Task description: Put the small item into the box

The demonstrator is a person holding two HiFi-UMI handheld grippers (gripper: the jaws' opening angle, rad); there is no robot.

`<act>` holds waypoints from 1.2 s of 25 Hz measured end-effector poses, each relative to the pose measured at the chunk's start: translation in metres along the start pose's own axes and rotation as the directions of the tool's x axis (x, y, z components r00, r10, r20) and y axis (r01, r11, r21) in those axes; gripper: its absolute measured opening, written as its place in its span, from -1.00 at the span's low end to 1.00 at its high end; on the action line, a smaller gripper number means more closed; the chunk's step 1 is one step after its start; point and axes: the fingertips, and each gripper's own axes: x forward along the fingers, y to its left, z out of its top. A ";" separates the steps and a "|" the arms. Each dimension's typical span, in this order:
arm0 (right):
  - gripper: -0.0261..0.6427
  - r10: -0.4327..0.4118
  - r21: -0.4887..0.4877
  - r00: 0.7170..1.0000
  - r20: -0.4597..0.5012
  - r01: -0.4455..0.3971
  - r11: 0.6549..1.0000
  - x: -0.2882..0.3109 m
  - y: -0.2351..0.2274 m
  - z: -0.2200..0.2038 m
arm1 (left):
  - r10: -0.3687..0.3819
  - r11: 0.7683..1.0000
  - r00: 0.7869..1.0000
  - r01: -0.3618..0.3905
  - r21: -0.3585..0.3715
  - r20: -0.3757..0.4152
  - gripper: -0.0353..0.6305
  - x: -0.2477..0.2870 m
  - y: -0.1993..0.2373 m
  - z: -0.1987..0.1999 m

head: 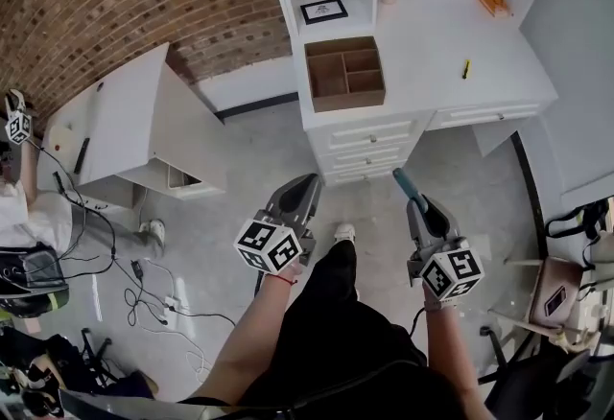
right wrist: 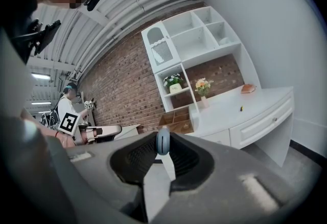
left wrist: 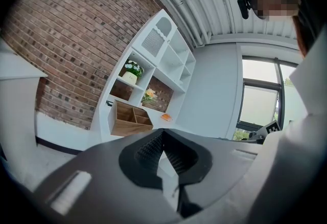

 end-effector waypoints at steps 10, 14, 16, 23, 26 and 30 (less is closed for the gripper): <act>-0.72 0.001 -0.016 1.000 -0.017 -0.001 1.000 0.057 -0.032 0.025 | -0.019 1.000 1.000 0.019 -0.012 -0.002 -0.89 0.067 0.026 0.020; -0.72 0.006 -0.023 1.000 -0.027 -0.007 1.000 0.082 -0.042 0.034 | -0.013 1.000 1.000 0.012 -0.014 -0.003 -0.89 0.088 0.042 0.029; -0.72 0.007 -0.027 0.999 -0.037 -0.008 1.000 0.095 -0.047 0.035 | -0.009 1.000 1.000 0.009 -0.014 -0.005 -0.89 0.098 0.051 0.033; -0.72 0.013 -0.037 0.998 -0.062 -0.015 0.999 0.145 -0.062 0.044 | -0.001 1.000 1.000 0.001 -0.014 -0.001 -0.89 0.131 0.085 0.049; -0.72 0.015 -0.054 0.997 -0.077 -0.019 0.998 0.165 -0.066 0.048 | -0.008 1.000 1.000 0.008 -0.007 0.000 -0.89 0.145 0.096 0.055; -0.72 0.010 -0.070 0.995 -0.095 -0.017 0.997 0.190 -0.073 0.050 | -0.018 1.000 1.000 0.018 0.000 0.004 -0.89 0.162 0.111 0.062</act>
